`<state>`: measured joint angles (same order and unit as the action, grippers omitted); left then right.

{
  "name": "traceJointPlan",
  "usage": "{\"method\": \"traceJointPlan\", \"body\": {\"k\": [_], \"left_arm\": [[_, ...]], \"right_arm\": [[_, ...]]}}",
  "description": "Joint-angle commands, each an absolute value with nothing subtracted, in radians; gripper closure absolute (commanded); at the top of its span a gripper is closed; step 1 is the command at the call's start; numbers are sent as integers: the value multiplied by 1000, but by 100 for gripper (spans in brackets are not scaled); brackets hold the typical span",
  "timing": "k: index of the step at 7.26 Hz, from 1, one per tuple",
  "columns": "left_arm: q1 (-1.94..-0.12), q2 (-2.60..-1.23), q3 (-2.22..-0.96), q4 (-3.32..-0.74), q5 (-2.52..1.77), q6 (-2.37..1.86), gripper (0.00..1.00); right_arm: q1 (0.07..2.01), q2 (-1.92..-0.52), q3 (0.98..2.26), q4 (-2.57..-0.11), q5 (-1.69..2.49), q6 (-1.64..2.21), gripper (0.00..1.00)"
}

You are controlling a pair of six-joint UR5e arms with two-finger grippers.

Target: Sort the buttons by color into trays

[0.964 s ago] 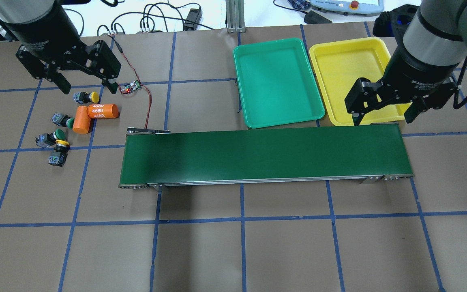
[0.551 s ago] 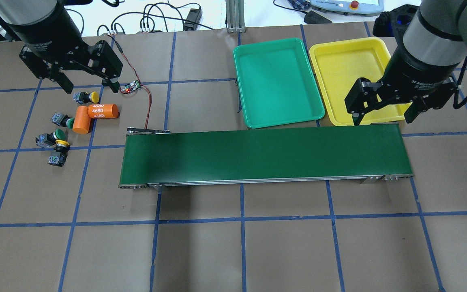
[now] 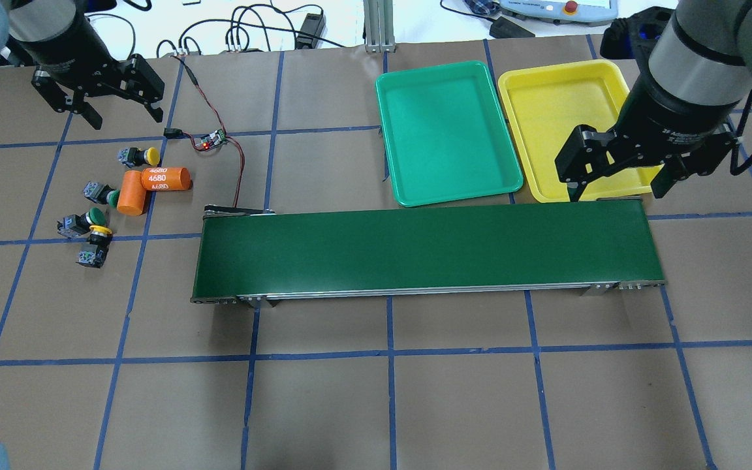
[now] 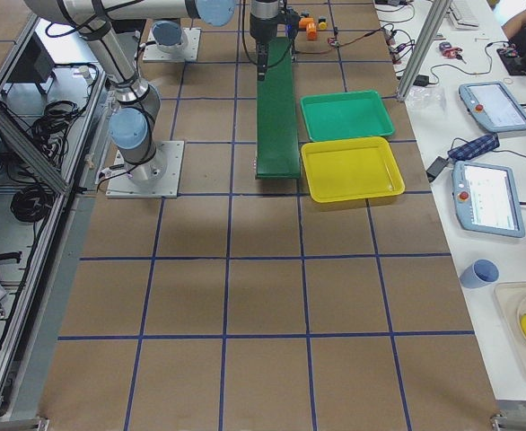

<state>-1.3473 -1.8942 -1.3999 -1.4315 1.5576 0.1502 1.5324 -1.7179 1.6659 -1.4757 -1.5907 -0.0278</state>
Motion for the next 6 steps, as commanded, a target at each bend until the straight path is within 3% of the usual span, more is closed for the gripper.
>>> {"method": "traceJointPlan", "body": {"k": [1,6], "left_arm": [[-1335,-2096,-1362,-1234,1560,147,0],[-1286,-2217,-1396,-1221,1600,284,0]], "right_arm": [[1532,-1718,1666,-1476,-1591,-28,0],[1532,-1721,1667,-1476,-1592,-29,0]]}}
